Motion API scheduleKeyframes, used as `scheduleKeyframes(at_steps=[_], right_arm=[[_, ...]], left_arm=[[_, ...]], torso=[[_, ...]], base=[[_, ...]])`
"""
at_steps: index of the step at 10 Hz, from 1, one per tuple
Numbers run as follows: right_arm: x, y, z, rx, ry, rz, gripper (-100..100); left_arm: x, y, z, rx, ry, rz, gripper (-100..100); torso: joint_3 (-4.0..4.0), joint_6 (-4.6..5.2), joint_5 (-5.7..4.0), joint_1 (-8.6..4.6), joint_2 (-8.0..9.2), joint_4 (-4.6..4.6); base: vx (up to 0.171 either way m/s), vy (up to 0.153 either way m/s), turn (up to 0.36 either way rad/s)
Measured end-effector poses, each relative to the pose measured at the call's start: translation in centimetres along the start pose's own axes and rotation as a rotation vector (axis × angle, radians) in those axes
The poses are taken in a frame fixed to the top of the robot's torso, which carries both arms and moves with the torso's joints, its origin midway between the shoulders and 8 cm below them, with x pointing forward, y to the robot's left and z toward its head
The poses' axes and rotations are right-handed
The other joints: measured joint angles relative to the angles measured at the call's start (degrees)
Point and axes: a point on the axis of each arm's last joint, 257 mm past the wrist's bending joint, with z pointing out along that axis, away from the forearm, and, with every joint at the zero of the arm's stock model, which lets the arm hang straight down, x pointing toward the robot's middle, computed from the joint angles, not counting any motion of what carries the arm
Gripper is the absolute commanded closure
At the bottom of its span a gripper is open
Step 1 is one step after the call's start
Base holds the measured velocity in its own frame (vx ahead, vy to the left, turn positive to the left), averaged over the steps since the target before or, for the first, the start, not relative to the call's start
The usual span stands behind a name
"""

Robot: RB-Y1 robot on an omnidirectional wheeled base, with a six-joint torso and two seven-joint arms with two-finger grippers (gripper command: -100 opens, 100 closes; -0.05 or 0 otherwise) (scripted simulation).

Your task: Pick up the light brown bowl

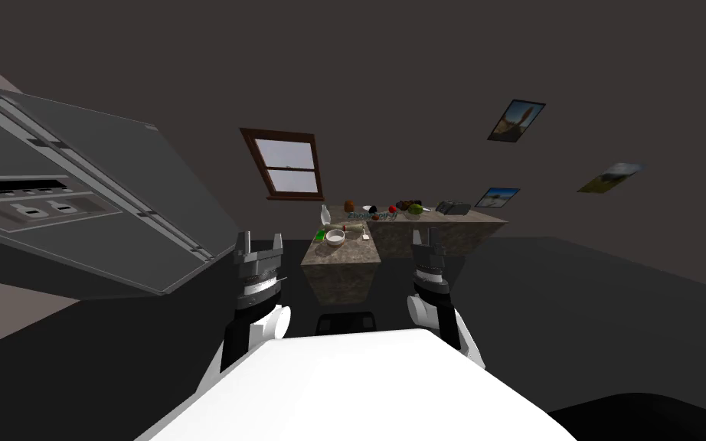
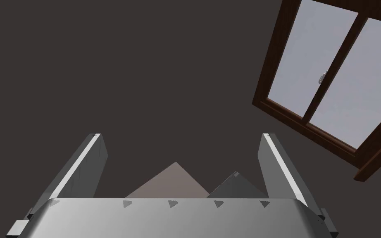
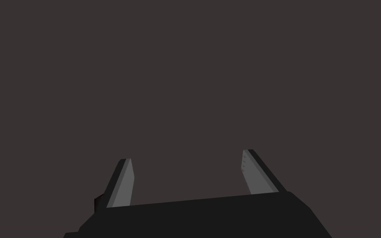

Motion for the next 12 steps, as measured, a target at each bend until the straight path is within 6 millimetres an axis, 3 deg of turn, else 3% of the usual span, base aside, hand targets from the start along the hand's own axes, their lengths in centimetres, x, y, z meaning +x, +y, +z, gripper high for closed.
scheduleKeyframes(at_steps=[2, 5, 12], right_arm=[[0.0, 0.0, 0.0, 0.0, 0.0, 0.0, 0], [0.0, 0.0, 0.0, 0.0, 0.0, 0.0, 0], [0.0, 0.0, 0.0, 0.0, 0.0, 0.0, 0]], left_arm=[[0.8, 1.2, 0.3, -0.026, 0.049, -0.006, -100], [2.3, 5.4, 0.7, -0.105, 0.128, -0.027, -100], [4.1, 11.8, 2.9, -0.236, 0.193, -0.062, -100]], torso=[[0.0, 0.0, 0.04, 0.18, 0.0, 0.0], [-0.03, 0.0, 0.1, 0.43, -0.05, -0.01], [-0.02, 0.01, 0.05, 0.2, -0.04, -0.01]], base=[[-0.011, 0.059, 0.064], [0.004, 0.09, 0.058], [0.0, 0.057, 0.054]])
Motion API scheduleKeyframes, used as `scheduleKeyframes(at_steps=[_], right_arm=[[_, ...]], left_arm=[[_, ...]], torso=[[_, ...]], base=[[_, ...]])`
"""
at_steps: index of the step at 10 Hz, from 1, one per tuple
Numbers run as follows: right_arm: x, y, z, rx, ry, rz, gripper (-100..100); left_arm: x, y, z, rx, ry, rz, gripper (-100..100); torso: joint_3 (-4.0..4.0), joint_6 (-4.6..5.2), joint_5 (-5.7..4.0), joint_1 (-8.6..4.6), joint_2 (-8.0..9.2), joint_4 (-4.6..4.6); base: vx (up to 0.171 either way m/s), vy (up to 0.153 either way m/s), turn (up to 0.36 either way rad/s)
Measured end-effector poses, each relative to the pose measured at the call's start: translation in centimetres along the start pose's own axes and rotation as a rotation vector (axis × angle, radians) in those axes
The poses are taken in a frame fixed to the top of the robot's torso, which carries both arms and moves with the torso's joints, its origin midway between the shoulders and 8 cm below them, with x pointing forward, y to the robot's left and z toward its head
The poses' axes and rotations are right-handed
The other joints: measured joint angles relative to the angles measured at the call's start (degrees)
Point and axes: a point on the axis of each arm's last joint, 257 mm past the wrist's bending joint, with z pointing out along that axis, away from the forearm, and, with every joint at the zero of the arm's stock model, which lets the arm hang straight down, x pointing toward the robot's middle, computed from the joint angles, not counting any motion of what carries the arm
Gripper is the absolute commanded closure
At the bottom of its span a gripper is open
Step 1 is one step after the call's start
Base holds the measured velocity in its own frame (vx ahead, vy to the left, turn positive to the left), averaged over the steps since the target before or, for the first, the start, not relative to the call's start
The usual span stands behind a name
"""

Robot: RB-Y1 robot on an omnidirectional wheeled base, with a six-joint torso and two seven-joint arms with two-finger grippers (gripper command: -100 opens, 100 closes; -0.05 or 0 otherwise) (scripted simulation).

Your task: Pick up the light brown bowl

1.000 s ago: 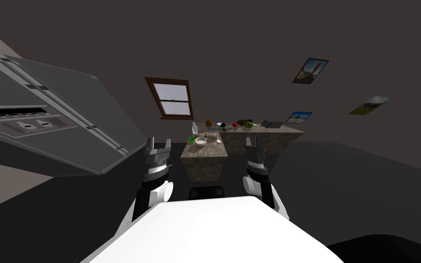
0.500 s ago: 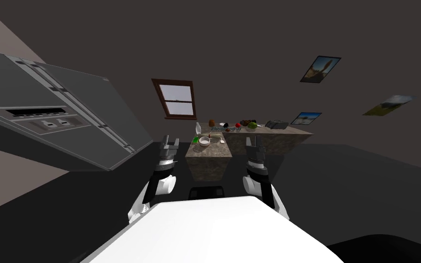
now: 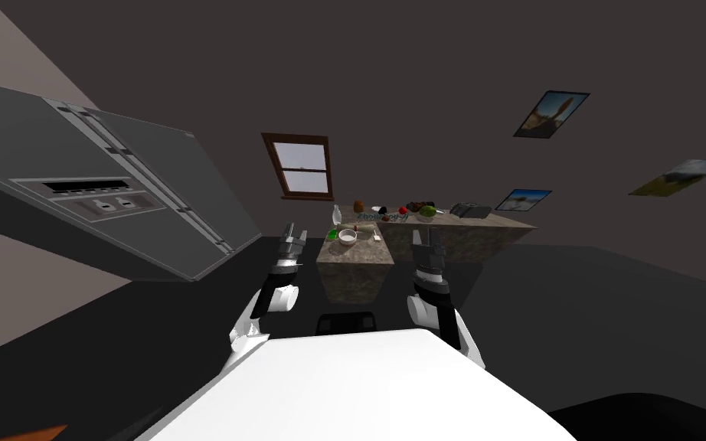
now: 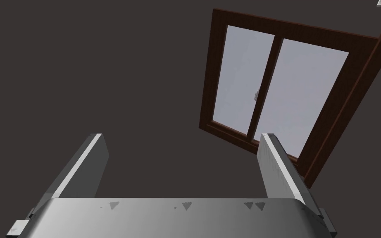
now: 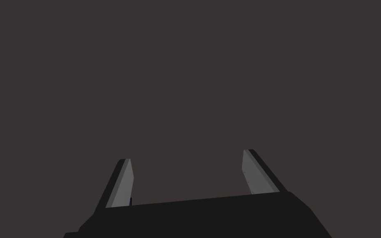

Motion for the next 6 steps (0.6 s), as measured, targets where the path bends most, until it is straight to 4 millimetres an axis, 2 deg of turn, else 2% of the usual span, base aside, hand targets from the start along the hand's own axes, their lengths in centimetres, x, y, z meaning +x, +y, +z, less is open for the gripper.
scheduleKeyframes(at_steps=[4, 6], right_arm=[[0.0, 0.0, 0.0, 0.0, 0.0, 0.0, 0], [0.0, 0.0, 0.0, 0.0, 0.0, 0.0, 0]], left_arm=[[1.0, 3.6, 2.6, -0.086, 0.024, -0.025, -100], [0.9, 5.4, 3.2, -0.119, 0.028, -0.031, -100]], torso=[[0.02, 0.0, 0.01, 0.01, 0.03, 0.01], [0.01, -0.01, -0.01, -0.05, 0.03, 0.0]], base=[[-0.002, 0.052, 0.032], [-0.001, 0.042, 0.055]])
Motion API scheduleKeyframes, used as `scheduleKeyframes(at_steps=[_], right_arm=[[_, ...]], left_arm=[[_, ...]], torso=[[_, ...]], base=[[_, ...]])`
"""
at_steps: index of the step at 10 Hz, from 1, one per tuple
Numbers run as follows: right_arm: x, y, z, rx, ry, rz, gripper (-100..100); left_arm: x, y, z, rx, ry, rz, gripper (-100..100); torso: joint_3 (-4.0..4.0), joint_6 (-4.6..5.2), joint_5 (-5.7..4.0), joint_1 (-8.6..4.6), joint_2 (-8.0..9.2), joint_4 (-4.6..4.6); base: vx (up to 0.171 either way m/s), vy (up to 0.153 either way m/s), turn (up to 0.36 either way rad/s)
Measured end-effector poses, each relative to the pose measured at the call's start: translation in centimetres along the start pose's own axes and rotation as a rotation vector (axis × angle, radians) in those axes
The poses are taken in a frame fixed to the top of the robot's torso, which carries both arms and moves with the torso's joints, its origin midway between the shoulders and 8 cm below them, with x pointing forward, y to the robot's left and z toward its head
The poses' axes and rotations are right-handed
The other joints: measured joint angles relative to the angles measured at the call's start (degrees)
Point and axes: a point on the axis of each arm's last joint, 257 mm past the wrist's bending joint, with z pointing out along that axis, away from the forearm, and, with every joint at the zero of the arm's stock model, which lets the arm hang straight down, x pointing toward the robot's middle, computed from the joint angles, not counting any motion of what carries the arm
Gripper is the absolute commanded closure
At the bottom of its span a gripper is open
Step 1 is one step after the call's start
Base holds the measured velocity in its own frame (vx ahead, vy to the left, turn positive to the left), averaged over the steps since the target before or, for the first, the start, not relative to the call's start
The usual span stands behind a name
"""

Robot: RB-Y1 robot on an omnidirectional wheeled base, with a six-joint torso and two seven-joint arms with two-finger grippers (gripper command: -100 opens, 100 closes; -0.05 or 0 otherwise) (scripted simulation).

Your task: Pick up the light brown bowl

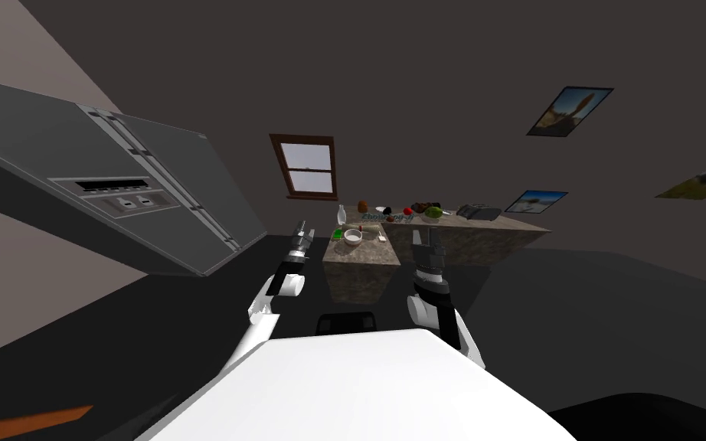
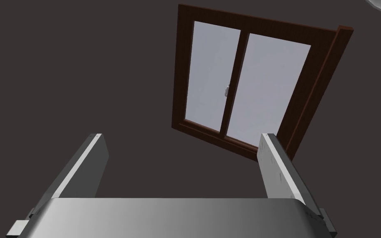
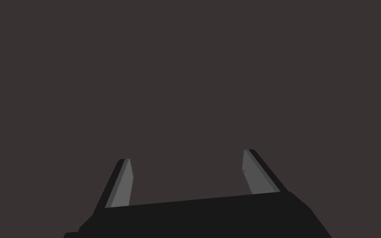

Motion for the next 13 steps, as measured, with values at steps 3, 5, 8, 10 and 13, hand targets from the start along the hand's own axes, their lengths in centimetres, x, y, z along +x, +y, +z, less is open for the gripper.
scheduleKeyframes(at_steps=[3, 5, 8, 10, 13], right_arm=[[0.0, 0.0, 0.0, 0.0, 0.0, 0.0, 0], [0.0, 0.0, 0.0, 0.0, 0.0, 0.0, 0], [0.0, 0.0, 0.0, 0.0, 0.0, 0.0, 0], [0.0, 0.0, 0.0, 0.0, 0.0, 0.0, 0], [0.0, 0.0, 0.0, 0.0, 0.0, 0.0, 0]], left_arm=[[0.3, 2.6, 2.0, -0.068, 0.007, -0.017, -100], [0.5, 4.4, 3.4, -0.123, 0.009, -0.027, -100], [0.7, 6.4, 5.3, -0.179, 0.012, -0.037, -100], [0.9, 8.4, 6.7, -0.236, 0.011, -0.048, -100], [1.5, 10.5, 8.4, -0.308, 0.012, -0.054, -100]], torso=[[0.01, 0.01, 0.01, 0.02, 0.01, 0.0], [-0.01, 0.01, 0.01, 0.03, -0.01, 0.0], [0.01, 0.0, -0.01, -0.05, 0.02, 0.01], [0.0, 0.02, 0.0, -0.04, 0.01, 0.0], [0.01, 0.01, -0.02, -0.12, 0.02, 0.0]], base=[[0.0, 0.054, 0.054], [0.003, 0.035, 0.009], [-0.003, 0.034, 0.048], [0.001, 0.037, 0.033], [0.001, 0.021, 0.019]])
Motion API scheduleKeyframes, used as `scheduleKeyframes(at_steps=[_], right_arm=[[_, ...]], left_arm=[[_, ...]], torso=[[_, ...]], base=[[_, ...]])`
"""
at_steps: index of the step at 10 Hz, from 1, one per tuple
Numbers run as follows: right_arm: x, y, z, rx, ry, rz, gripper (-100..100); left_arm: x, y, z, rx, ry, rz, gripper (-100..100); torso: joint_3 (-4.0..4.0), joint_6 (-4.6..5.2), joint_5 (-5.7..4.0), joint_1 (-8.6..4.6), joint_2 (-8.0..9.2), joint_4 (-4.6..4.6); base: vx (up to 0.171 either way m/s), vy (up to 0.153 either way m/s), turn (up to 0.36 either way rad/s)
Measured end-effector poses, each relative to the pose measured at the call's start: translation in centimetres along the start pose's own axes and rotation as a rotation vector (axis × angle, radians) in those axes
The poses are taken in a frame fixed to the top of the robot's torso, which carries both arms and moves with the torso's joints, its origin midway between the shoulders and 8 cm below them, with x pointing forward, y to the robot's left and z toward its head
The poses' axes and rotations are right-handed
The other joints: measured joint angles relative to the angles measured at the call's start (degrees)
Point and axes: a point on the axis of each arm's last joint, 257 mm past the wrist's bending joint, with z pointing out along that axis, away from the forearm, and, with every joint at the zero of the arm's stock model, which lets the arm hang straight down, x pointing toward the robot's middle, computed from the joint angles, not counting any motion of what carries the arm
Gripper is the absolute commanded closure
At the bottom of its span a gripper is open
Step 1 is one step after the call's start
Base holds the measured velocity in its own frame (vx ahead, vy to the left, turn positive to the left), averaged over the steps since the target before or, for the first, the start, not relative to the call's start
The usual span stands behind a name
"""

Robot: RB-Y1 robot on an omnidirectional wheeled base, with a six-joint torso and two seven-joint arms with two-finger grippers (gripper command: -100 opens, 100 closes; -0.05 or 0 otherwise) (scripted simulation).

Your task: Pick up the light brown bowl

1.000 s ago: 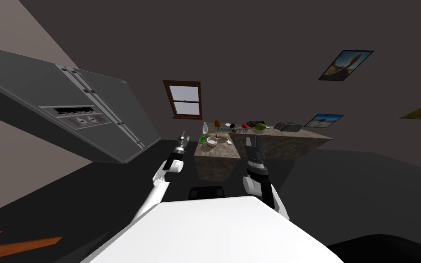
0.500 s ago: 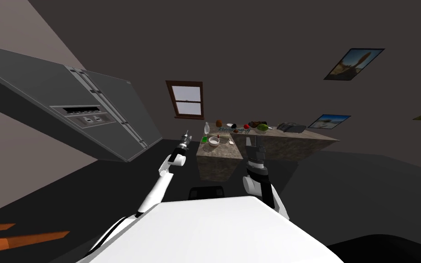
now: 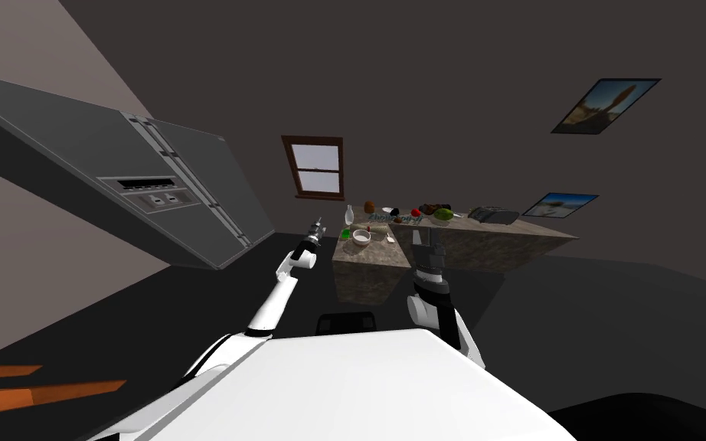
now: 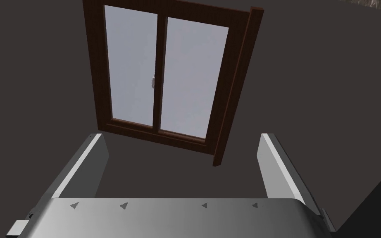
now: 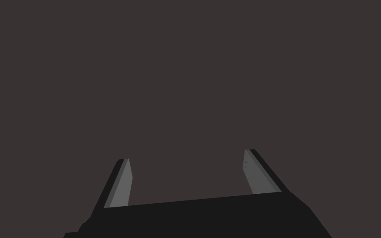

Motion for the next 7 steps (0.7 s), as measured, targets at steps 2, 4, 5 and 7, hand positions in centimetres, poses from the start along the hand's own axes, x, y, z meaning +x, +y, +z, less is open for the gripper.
scheduleKeyframes(at_steps=[2, 4, 5, 7], right_arm=[[0.0, 0.0, 0.0, 0.0, 0.0, 0.0, 0], [0.0, 0.0, 0.0, 0.0, 0.0, 0.0, 0], [0.0, 0.0, 0.0, 0.0, 0.0, 0.0, 0], [0.0, 0.0, 0.0, 0.0, 0.0, 0.0, 0]], left_arm=[[0.4, 0.8, 1.6, -0.052, -0.002, -0.005, -100], [0.4, 2.0, 3.1, -0.111, -0.006, -0.01, -100], [0.6, 2.5, 3.7, -0.14, -0.008, -0.013, -100], [0.8, 3.4, 4.8, -0.19, -0.013, -0.012, -100]], torso=[[0.0, 0.0, 0.0, 0.01, 0.01, 0.0], [0.01, 0.0, 0.0, 0.0, 0.02, 0.0], [0.01, -0.01, 0.0, -0.01, 0.02, 0.0], [0.01, -0.01, -0.01, -0.05, 0.02, 0.0]], base=[[-0.003, 0.02, 0.031], [-0.005, 0.016, 0.015], [-0.005, 0.011, 0.013], [-0.003, 0.001, 0.009]])
